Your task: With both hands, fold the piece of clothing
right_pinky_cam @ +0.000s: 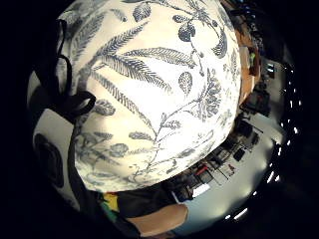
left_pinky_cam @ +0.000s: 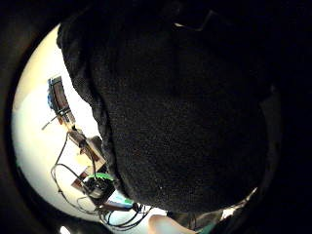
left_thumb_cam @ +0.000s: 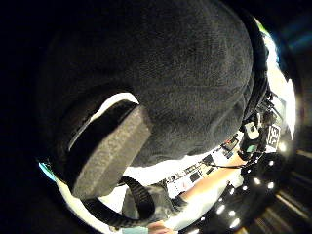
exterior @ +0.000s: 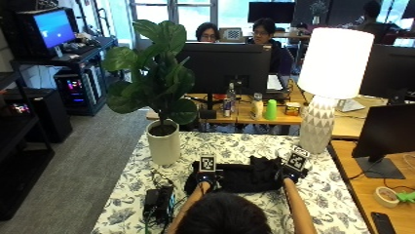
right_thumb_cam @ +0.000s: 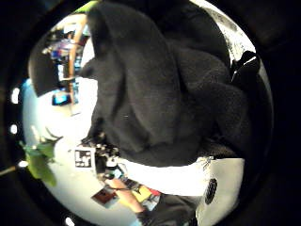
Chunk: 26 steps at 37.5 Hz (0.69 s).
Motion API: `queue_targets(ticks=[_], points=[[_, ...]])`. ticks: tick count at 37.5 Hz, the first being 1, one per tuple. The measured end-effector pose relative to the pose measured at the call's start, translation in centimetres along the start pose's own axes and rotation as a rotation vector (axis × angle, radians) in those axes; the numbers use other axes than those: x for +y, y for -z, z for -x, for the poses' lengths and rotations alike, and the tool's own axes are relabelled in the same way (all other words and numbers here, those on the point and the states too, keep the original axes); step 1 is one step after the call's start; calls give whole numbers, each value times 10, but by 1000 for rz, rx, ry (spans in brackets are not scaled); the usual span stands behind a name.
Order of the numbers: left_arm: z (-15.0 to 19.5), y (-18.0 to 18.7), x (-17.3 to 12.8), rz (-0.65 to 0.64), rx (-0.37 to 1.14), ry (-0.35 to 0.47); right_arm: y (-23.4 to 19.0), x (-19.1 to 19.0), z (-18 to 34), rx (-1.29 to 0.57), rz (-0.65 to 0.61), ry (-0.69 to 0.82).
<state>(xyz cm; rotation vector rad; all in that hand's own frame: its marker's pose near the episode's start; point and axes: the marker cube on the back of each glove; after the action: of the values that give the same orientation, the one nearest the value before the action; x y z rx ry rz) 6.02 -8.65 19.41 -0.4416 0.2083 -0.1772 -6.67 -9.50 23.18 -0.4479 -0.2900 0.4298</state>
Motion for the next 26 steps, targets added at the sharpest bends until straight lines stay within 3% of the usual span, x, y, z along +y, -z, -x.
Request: queue_targets(ticks=[3, 8, 13, 16, 17, 19, 21, 23, 26], points=[[1, 3, 3, 82, 5, -35, 16, 2, 5, -10, -64, -5], [7, 16, -1, 85, 112, -17, 45, 13, 24, -1, -129, 41], [17, 39, 8, 46, 291, -89, 65, -28, 67, 24, -221, 121], [30, 66, 29, -34, 430, -189, 82, -13, 123, 71, -293, 198], [37, 76, 34, -89, 460, -184, 84, -4, 143, 89, -306, 227], [53, 89, 38, -202, 489, -99, 82, 13, 178, 122, -322, 279], [66, 95, 45, -228, 518, -38, 76, 36, 208, 146, -341, 333], [77, 98, 57, -244, 544, -9, 70, 72, 232, 161, -362, 385], [95, 105, 66, -430, 548, -9, 53, 104, 261, 186, -368, 435]])
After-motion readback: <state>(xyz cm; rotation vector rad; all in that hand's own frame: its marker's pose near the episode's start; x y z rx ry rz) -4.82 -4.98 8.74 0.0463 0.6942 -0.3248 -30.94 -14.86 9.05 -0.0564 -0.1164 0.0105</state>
